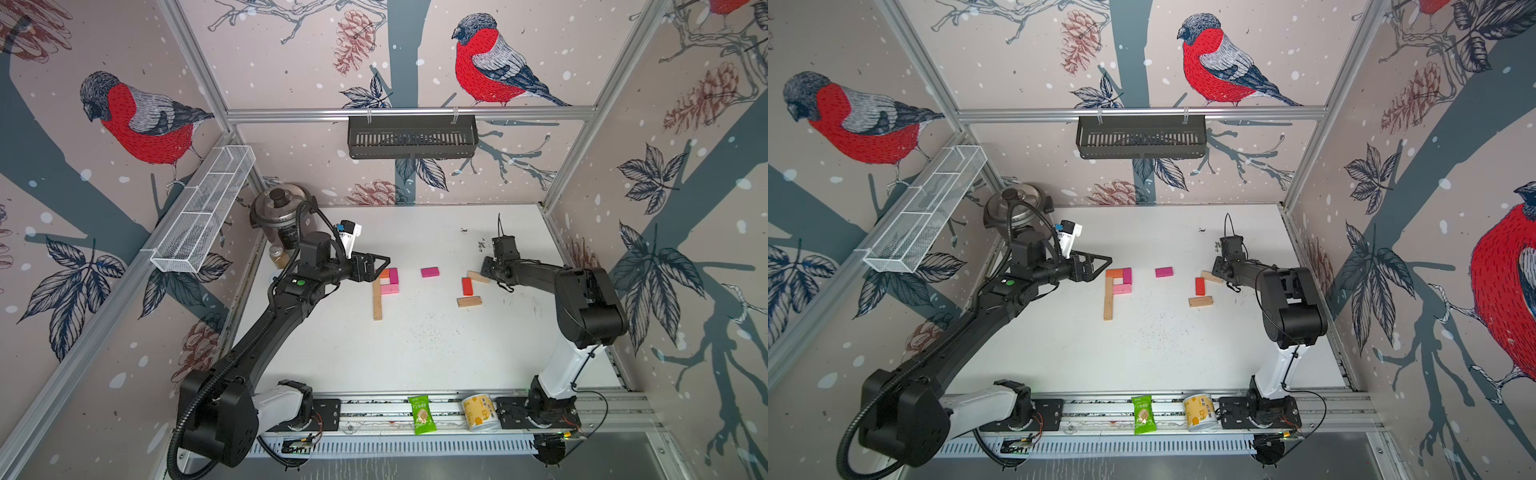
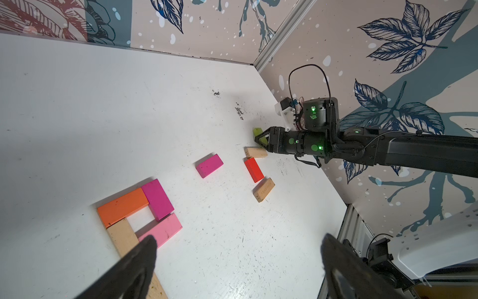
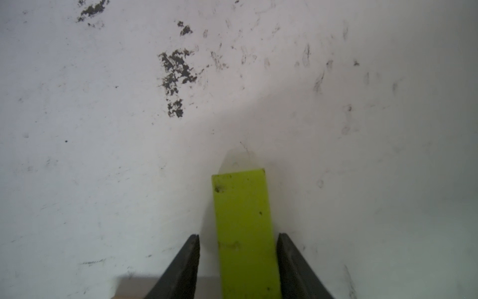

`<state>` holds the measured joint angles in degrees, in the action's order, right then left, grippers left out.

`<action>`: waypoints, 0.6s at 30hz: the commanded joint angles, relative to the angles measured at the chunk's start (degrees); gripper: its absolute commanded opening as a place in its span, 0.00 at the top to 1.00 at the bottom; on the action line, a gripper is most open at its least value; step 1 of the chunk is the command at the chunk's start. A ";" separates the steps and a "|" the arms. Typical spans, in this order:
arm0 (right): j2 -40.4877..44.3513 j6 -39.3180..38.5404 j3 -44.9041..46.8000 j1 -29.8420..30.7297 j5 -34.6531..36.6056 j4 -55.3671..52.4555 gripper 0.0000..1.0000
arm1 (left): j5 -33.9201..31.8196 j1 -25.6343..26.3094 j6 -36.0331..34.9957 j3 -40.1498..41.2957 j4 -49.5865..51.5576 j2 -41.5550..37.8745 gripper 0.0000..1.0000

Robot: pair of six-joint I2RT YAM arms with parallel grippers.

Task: Assemble the letter p with building blocks
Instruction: Pick up the building block from the center of the board.

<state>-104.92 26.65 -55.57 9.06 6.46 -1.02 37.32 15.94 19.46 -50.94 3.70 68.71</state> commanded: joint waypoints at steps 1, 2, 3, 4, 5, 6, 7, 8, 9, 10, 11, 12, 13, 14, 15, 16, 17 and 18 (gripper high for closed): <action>0.02 1.26 0.89 0.48 -1.98 -5.38 0.51 | 0.47 -0.12 -0.76 -0.39 -0.98 0.03 0.03; 0.19 1.40 1.07 0.59 -1.63 -5.36 0.51 | 0.52 -0.15 -0.82 -0.41 -0.98 0.03 0.02; 0.19 1.43 1.16 0.59 -1.46 -5.38 0.51 | 0.54 -0.12 -0.79 -0.48 -0.98 0.08 0.02; 0.16 1.44 1.10 0.56 -1.53 -5.35 0.51 | 0.63 -0.13 -0.83 -0.48 -0.96 0.04 0.02; 0.06 1.40 1.01 0.61 -1.36 -5.52 0.52 | 0.56 -0.12 -0.80 -0.48 -0.98 0.03 0.03; -0.09 1.40 0.83 0.61 -1.11 -5.78 0.53 | 0.57 -0.15 -0.79 -0.38 -0.98 -0.04 0.02; -0.18 1.45 0.72 0.59 -0.86 -6.00 0.54 | 0.55 -0.15 -0.81 -0.39 -0.98 -0.01 0.02; -0.15 1.51 0.81 0.61 -0.80 -5.97 0.55 | 0.48 -0.13 -0.83 -0.39 -0.95 0.02 0.02; -0.18 1.56 0.80 0.61 -0.62 -6.06 0.56 | 0.48 -0.17 -0.81 -0.38 -0.97 0.04 0.02; -0.17 1.68 0.77 0.61 -0.48 -6.19 0.57 | 0.56 -0.13 -0.78 -0.40 -0.98 0.07 0.02; -0.11 1.73 0.82 0.60 -0.37 -6.18 0.57 | 0.56 -0.08 -0.82 -0.46 -0.98 -0.02 0.02; -0.12 1.75 0.78 0.61 -0.32 -6.14 0.58 | 0.57 -0.12 -0.81 -0.40 -0.98 -0.04 0.02; -0.19 1.75 0.80 0.59 -0.38 -6.27 0.59 | 0.56 -0.13 -0.82 -0.42 -0.98 -0.03 0.02; -0.19 1.85 0.82 0.59 -0.34 -6.28 0.59 | 0.57 -0.13 -0.78 -0.43 -0.98 -0.05 0.02; -0.25 1.82 0.79 0.57 -0.37 -6.31 0.60 | 0.58 -0.13 -0.83 -0.44 -0.98 0.02 0.02; -0.28 1.84 0.78 0.65 -0.32 -6.28 0.61 | 0.56 -0.13 -0.80 -0.47 -0.98 -0.05 0.02; -0.33 1.82 0.81 0.70 -0.36 -6.36 0.61 | 0.56 -0.15 -0.83 -0.47 -0.98 0.01 0.02; -0.30 1.82 0.82 0.77 -0.32 -6.37 0.62 | 0.58 -0.16 -0.76 -0.49 -0.98 -0.06 0.03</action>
<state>-104.57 27.22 -55.05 9.56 7.75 -1.28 37.32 15.94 19.46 -50.94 3.70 68.71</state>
